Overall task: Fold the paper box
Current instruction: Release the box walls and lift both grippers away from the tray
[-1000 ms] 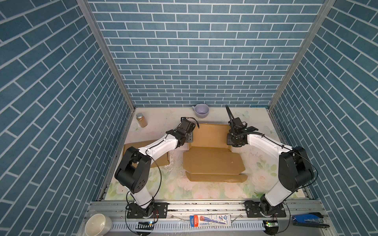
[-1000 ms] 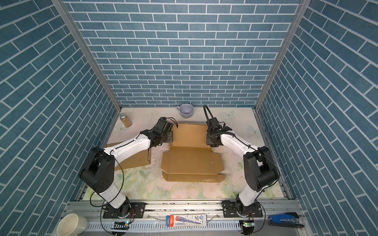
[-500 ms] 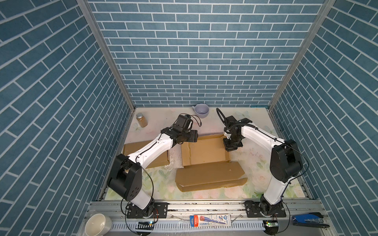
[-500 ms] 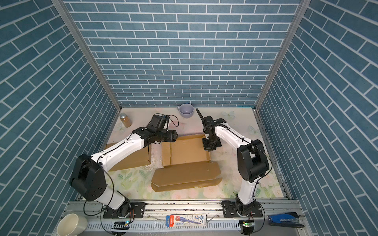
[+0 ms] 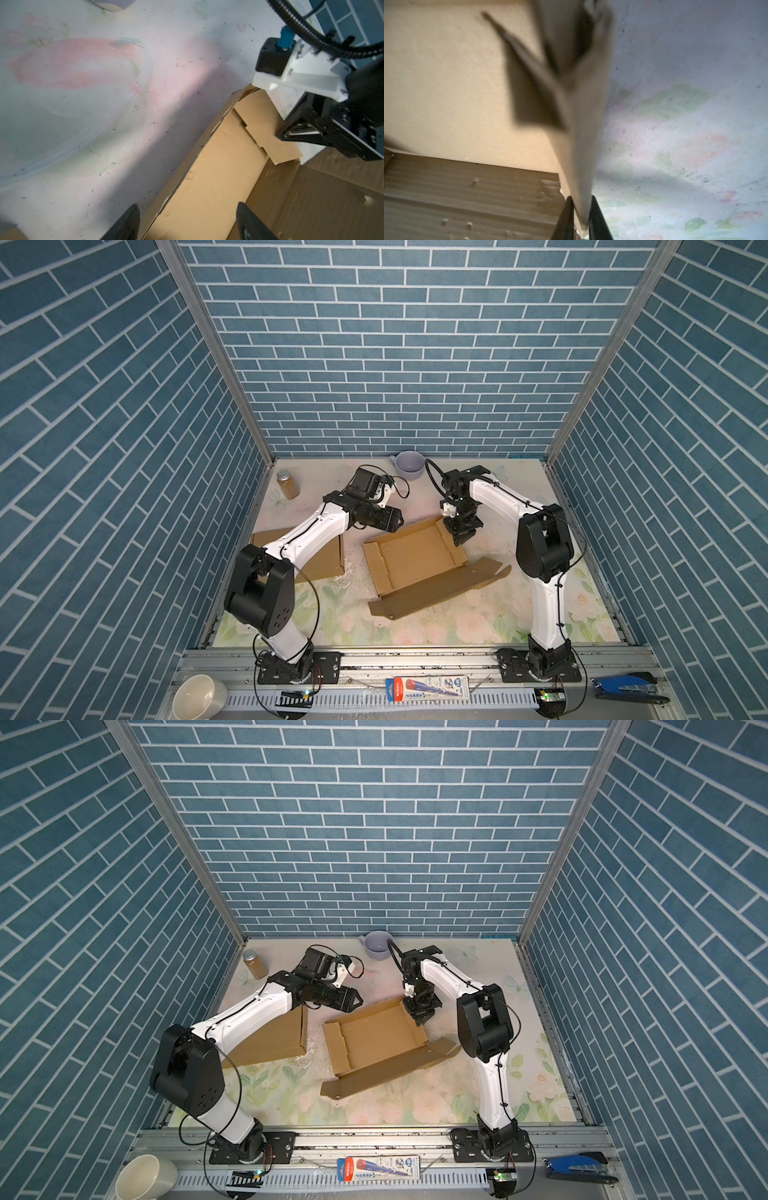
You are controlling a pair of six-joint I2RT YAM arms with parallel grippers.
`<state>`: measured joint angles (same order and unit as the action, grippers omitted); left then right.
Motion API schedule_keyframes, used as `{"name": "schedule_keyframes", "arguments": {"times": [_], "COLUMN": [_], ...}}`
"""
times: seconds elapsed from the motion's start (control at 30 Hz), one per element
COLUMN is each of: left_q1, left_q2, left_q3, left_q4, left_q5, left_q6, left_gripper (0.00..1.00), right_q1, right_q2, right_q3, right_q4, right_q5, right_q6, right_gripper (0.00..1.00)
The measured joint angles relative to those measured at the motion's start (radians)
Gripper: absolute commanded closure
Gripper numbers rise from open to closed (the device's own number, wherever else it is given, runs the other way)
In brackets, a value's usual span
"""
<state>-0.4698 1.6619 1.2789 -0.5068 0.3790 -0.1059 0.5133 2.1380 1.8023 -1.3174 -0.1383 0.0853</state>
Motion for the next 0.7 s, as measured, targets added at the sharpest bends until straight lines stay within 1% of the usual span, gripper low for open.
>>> {"name": "schedule_keyframes", "arguments": {"times": [0.07, 0.13, 0.2, 0.33, 0.47, 0.7], "left_q1": [0.0, 0.0, 0.0, 0.0, 0.0, 0.0], "left_q2": [0.024, 0.046, 0.068, 0.103, 0.154, 0.278], "left_q3": [0.0, 0.004, 0.018, 0.053, 0.114, 0.204], "left_q4": [-0.006, -0.015, -0.028, -0.051, -0.069, -0.111], "left_q5": [0.017, 0.023, 0.023, 0.023, 0.021, 0.031], "left_q6": [0.029, 0.057, 0.082, 0.126, 0.169, 0.212], "left_gripper": [0.24, 0.23, 0.23, 0.23, 0.23, 0.23], "right_q1": [0.0, 0.0, -0.001, -0.008, -0.036, -0.122], "right_q2": [0.024, 0.032, 0.032, 0.031, 0.011, -0.124], "right_q3": [0.021, 0.028, 0.034, 0.068, 0.098, 0.099], "right_q4": [-0.007, -0.006, -0.007, -0.006, -0.001, 0.026], "right_q5": [0.003, 0.003, -0.002, -0.023, -0.053, -0.132], "right_q6": [-0.007, -0.007, -0.008, -0.01, -0.01, 0.004], "right_gripper": [0.59, 0.51, 0.47, 0.41, 0.37, 0.34]}}
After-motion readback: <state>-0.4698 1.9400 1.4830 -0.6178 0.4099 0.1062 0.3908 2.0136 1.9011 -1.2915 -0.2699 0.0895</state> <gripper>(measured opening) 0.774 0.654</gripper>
